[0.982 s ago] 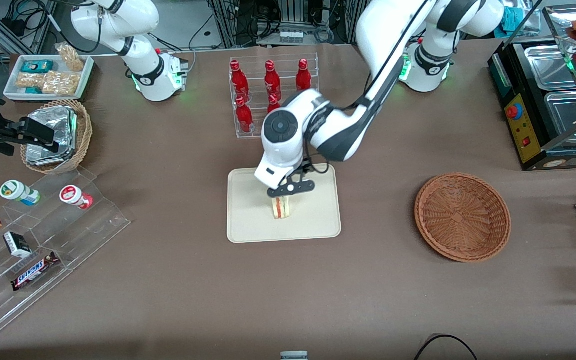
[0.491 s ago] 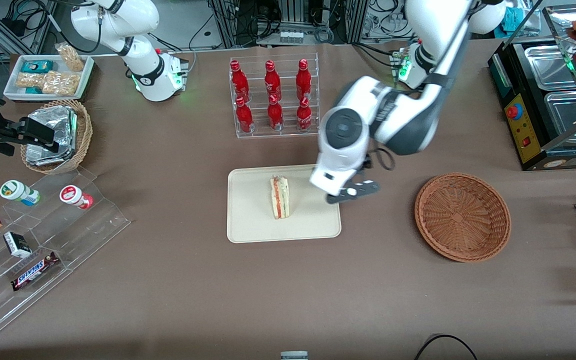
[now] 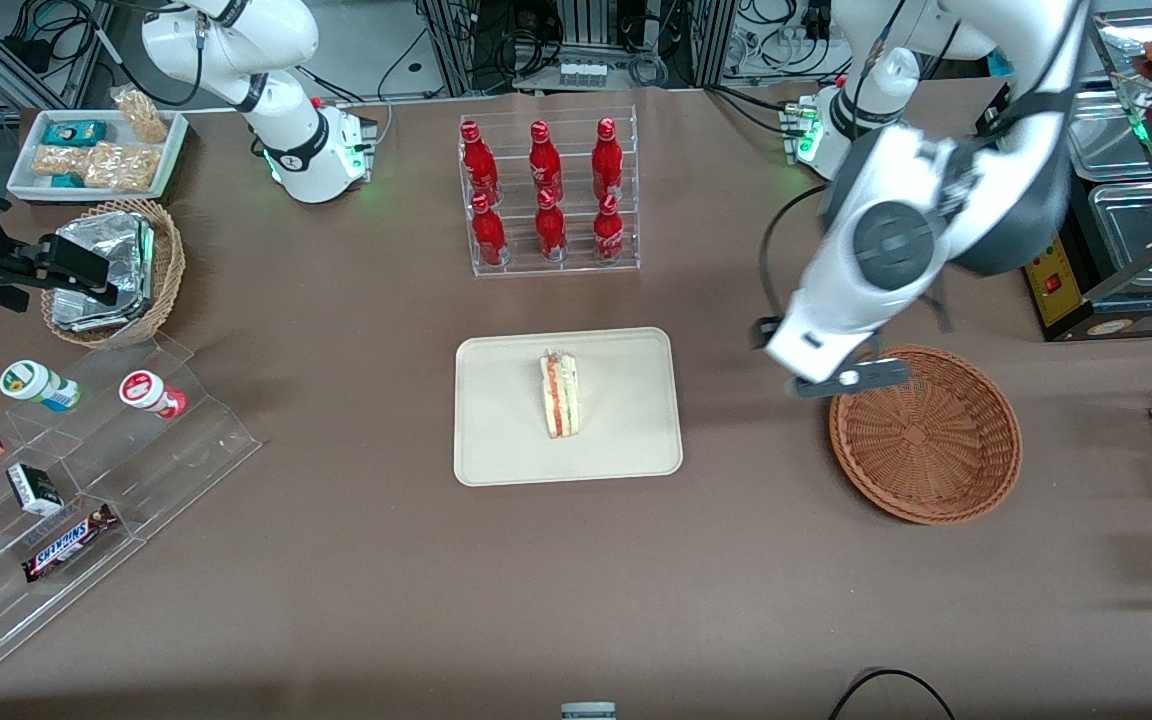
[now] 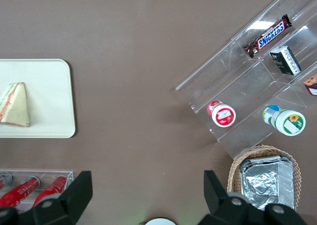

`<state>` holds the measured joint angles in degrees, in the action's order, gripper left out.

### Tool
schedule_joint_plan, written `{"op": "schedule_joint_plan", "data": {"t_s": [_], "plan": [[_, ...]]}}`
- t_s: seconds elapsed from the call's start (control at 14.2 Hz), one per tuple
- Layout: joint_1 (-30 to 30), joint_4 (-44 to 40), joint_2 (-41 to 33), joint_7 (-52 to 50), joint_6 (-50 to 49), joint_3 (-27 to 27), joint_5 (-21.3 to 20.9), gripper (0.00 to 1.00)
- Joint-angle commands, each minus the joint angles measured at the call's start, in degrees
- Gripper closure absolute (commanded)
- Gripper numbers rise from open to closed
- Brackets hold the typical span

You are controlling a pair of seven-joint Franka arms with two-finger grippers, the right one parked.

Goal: Place sandwich from basket to tray

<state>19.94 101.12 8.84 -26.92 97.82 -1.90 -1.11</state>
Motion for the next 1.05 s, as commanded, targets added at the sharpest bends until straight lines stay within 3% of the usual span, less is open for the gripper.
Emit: {"op": "schedule_joint_plan", "data": {"t_s": [0.0, 0.42, 0.7, 0.98], "plan": [[-4.98, 3.29, -7.42, 8.08, -3.41, -0.56, -0.82, 0.0], [-21.25, -2.49, -12.36, 28.57, -10.97, -6.1, -0.74, 0.0], [-24.16, -9.0, -12.01, 30.96, -11.33, -5.31, -0.56, 0.0], [-24.07, -9.98, -12.01, 30.79, -11.16, -4.08, -0.12, 0.0]]}}
